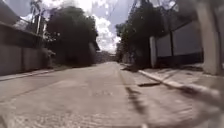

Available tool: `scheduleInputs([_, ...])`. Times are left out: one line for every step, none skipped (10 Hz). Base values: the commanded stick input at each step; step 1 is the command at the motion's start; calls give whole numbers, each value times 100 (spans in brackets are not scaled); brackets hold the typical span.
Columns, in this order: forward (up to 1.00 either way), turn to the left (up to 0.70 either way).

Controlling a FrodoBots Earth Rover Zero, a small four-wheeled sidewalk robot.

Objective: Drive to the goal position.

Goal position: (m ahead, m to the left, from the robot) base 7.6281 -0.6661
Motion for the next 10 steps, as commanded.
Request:
scheduleInputs([100, 0])
scheduleInputs([100, 0])
scheduleInputs([100, 0])
scheduleInputs([100, 0])
scheduleInputs([100, 0])
scheduleInputs([100, 0])
scheduleInputs([100, 0])
scheduleInputs([100, 0])
scheduleInputs([100, 0])
scheduleInputs([100, 0])
